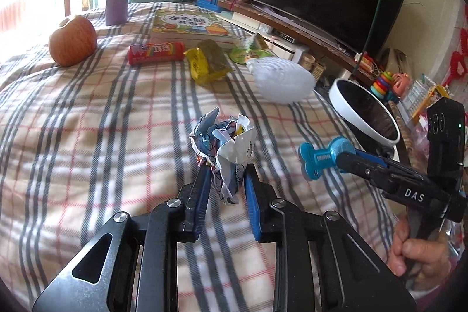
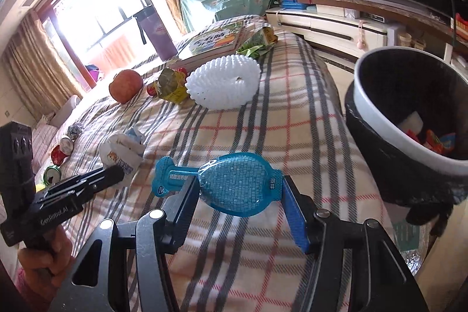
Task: Collect trash
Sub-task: 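Lift the wrapper and blue brush and carry them toward the trash bin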
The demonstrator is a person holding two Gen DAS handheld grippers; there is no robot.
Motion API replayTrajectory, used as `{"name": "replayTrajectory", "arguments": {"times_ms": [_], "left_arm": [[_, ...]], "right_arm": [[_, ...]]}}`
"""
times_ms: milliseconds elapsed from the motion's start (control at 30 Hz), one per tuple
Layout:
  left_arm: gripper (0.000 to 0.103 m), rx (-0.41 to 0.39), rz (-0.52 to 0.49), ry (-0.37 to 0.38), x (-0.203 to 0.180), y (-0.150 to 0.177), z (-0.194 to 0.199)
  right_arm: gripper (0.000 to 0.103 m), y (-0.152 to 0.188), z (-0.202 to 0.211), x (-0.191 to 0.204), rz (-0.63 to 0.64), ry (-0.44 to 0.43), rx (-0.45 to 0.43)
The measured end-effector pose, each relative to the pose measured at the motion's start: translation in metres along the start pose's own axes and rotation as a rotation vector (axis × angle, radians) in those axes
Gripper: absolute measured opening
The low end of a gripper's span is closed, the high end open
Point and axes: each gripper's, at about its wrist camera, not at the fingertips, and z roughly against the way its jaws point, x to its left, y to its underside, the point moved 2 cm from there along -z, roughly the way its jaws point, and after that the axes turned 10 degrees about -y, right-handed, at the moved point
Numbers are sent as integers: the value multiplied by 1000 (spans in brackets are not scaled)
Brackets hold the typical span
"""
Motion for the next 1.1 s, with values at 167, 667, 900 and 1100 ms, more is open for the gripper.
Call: {"name": "replayTrajectory", "arguments": {"times_ms": [167, 667, 900, 1100], "left_arm": [[22, 0, -17, 23, -17, 6, 8], [22, -3, -103, 58, -67, 13, 19], [22, 0, -132, 67, -83, 10, 18], [22, 1, -154, 77, -97, 6, 16]], "right_arm": [[57, 8, 18, -5, -19, 3, -26], [57, 19, 55, -27, -67, 25, -81], [57, 19, 65, -37, -79, 32, -98], [57, 17, 73, -47, -91, 41, -113]]}}
